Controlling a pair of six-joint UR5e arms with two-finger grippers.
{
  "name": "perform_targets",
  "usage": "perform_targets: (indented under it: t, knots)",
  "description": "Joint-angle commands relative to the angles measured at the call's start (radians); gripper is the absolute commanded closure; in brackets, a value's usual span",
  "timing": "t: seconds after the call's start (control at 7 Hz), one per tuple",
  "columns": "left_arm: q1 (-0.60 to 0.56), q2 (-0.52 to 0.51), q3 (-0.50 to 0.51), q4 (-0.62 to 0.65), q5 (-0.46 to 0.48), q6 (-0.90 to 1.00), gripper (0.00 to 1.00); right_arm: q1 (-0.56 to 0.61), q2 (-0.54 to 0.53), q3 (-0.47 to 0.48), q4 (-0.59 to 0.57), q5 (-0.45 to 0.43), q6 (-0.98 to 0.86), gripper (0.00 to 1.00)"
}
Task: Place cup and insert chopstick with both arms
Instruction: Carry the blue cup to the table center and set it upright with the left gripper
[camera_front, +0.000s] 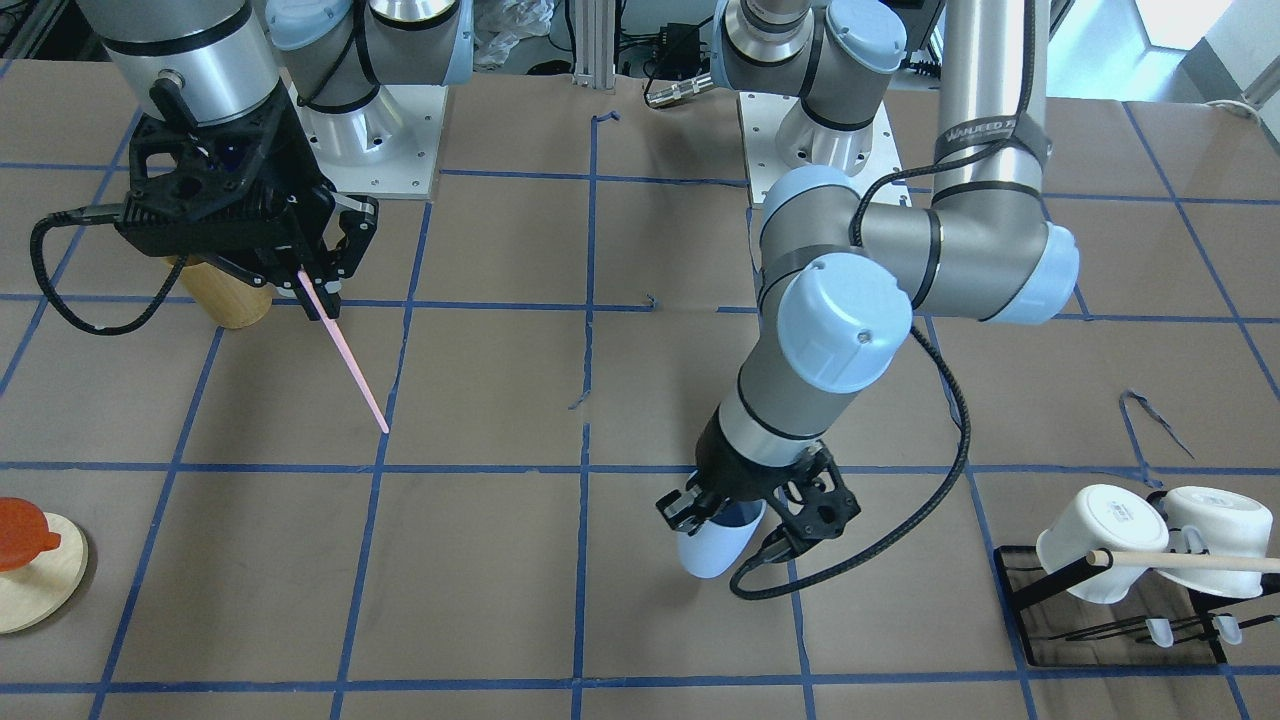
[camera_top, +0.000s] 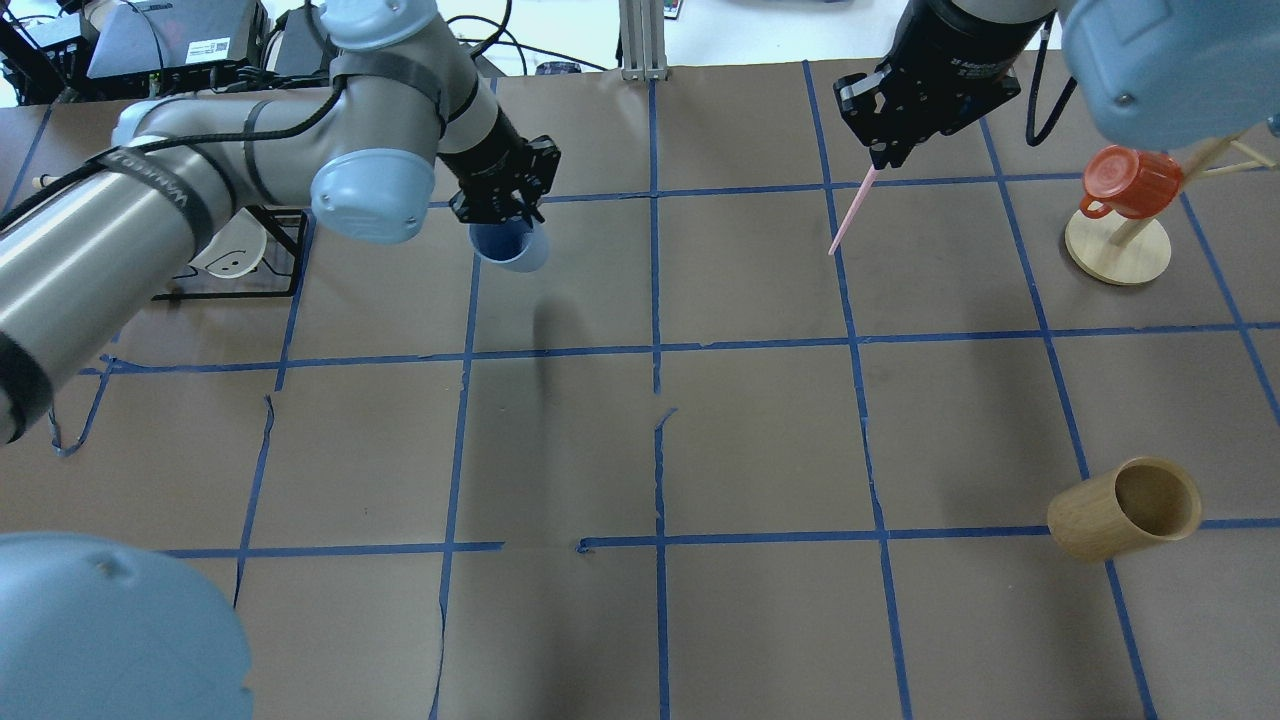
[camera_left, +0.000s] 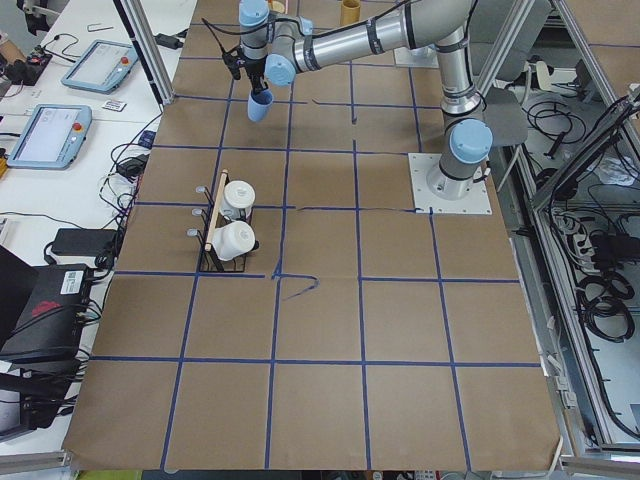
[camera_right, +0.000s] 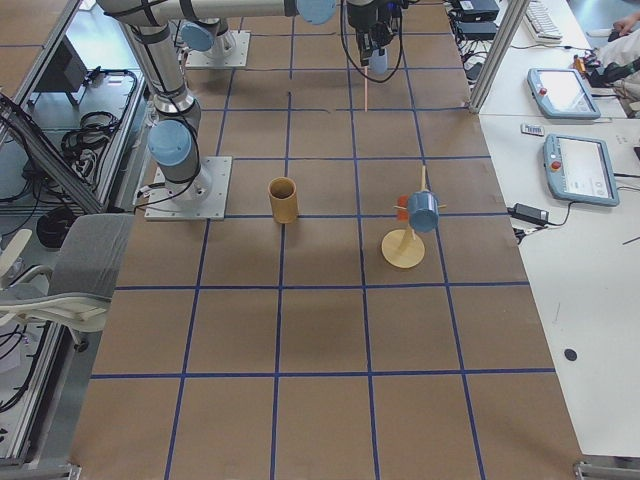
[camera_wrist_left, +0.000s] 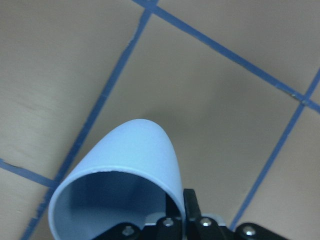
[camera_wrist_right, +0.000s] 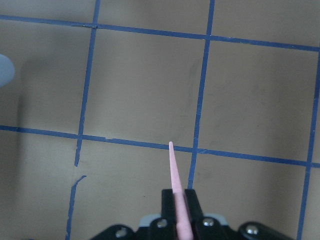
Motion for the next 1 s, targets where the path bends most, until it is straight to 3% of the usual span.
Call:
perform_targets:
  t: [0.0,0.29,0.71,0.86]
  knots:
    - [-0.092,-0.117,0.139,0.001,-0.004,-0.14,1.0,-0.017,0.004,0.001,0.0,-0.05,-0.047,1.0]
    - [-0.129,-0.16,0.148,0.013,0.002,-0.153,1.0,-0.096,0.001,0.001,0.023,-0.037,-0.068,1.0]
    - [-0.142,-0.16,0.148,0.013,-0.002,-0.155,0.99,-0.097,-0.012,-0.008,0.04,0.006,-0.062,1.0]
    - [-0.146,-0.162,0.146,0.015,-0.002,-0.153,0.63,-0.097,-0.009,-0.001,0.052,0.008,-0.058,1.0]
